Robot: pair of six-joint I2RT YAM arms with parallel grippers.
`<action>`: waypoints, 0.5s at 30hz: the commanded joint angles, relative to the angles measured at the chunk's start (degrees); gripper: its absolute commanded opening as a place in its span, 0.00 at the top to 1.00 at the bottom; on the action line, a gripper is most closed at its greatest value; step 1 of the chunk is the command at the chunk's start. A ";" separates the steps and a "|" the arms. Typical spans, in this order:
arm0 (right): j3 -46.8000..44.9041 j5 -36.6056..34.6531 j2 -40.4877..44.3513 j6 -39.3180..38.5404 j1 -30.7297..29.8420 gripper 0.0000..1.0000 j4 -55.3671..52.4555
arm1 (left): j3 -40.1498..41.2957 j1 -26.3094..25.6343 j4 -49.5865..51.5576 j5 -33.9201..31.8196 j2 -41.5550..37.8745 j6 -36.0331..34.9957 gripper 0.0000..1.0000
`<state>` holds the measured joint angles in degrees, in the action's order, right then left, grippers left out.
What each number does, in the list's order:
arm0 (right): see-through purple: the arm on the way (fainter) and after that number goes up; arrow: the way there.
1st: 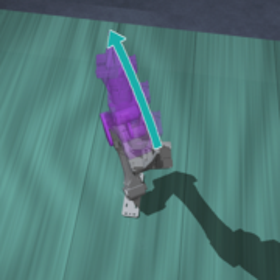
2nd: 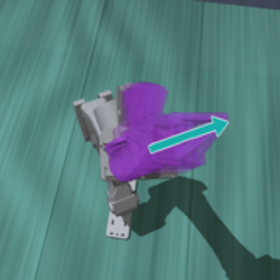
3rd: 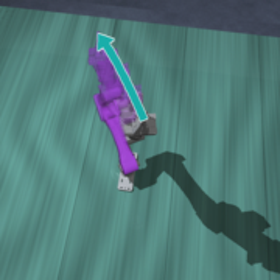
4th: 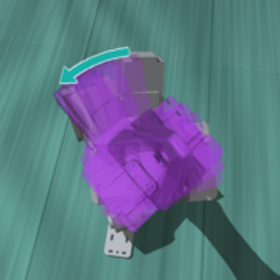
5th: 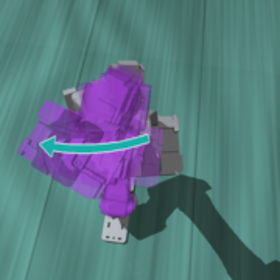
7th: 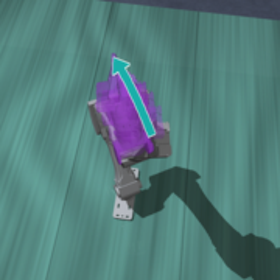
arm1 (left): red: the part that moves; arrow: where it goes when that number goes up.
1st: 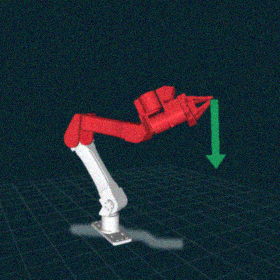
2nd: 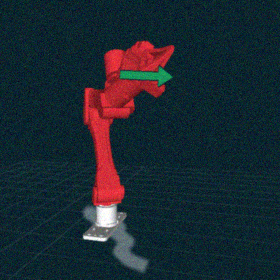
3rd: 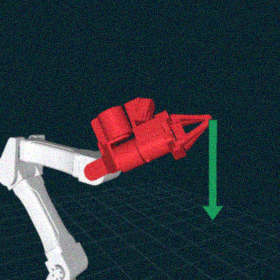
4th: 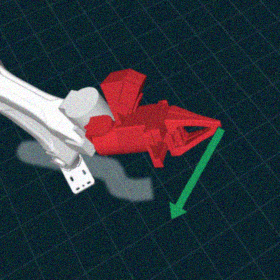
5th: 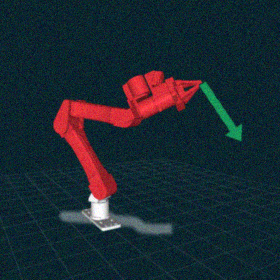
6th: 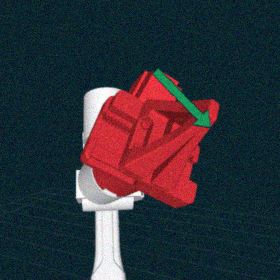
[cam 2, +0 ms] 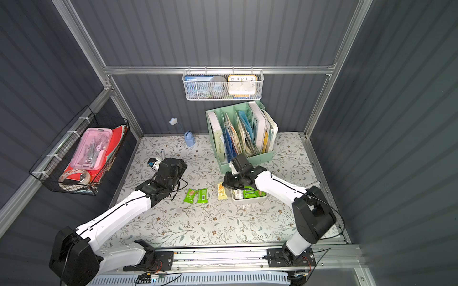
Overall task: Take the cookies out of the storage box
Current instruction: Place the cookie at the center of the board.
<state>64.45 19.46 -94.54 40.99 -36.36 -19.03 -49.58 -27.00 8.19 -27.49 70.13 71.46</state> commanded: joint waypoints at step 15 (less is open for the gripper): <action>10.93 -2.96 -17.71 2.10 -2.04 1.00 -1.54 | 0.94 1.34 2.51 0.58 1.72 -1.13 0.33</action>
<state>73.60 17.04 -110.56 42.83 -37.95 -18.72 -48.69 -26.02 9.04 -27.62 70.78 71.40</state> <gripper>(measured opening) 0.097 0.675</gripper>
